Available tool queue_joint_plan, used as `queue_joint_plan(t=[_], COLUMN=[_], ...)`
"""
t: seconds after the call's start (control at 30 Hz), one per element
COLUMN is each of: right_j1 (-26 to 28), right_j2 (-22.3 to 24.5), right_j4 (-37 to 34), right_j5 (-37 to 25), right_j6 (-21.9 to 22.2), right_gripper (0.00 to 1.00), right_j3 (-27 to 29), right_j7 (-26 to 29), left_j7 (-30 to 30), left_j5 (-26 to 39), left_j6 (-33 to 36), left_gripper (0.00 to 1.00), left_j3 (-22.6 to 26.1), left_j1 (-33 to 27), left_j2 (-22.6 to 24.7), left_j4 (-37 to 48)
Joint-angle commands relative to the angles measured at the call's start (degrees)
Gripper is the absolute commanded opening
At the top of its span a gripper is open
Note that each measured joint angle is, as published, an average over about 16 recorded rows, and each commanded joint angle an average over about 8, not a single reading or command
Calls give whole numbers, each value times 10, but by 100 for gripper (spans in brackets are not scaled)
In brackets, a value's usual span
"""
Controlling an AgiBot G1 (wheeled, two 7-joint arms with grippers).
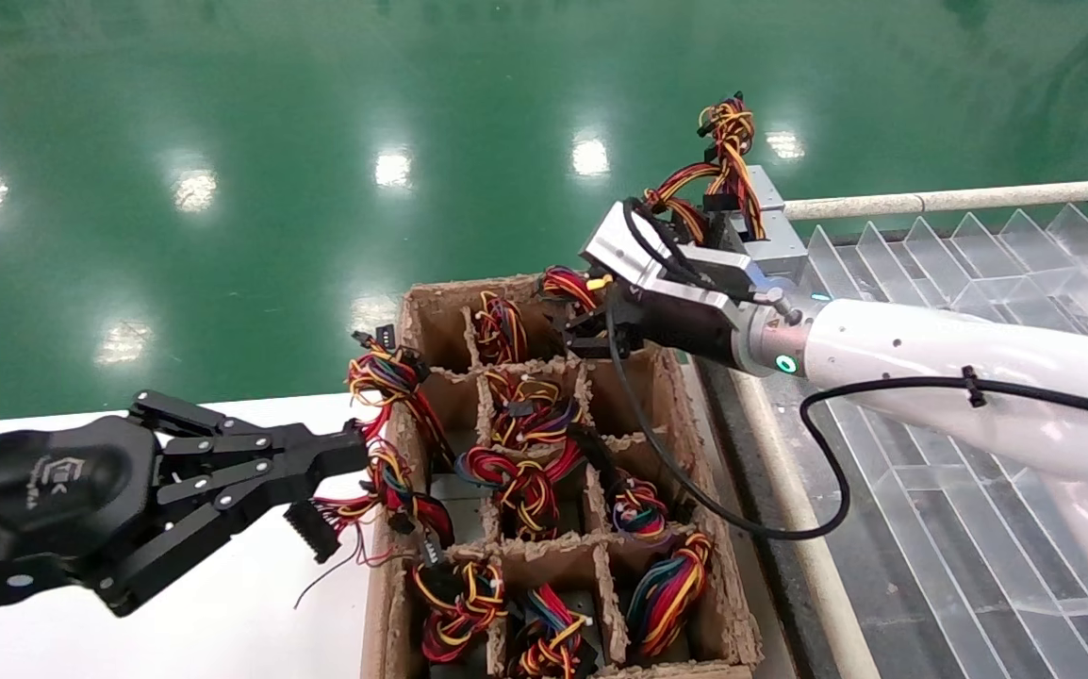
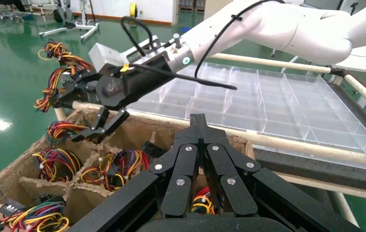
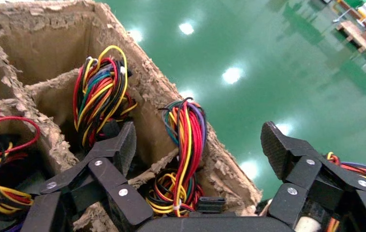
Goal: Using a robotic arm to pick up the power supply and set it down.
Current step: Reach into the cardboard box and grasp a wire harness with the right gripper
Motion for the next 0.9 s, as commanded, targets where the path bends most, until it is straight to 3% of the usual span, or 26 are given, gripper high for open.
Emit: queue_joint_plan(t=[0.03, 0.9], right_j1=[3, 13], right_j2=[-8, -31], right_j4=[-10, -64], right_j5=[-7, 4], right_j6=[5, 2], right_gripper=[0, 0], right_j3=[-3, -7], right_j7=[0, -28], left_j7=[0, 0], left_j5=[0, 0], left_j6=[0, 0], left_gripper=[0, 0], left_j3=[0, 0], left_j1=[0, 0], left_j2=[0, 0], left_j4=[0, 0])
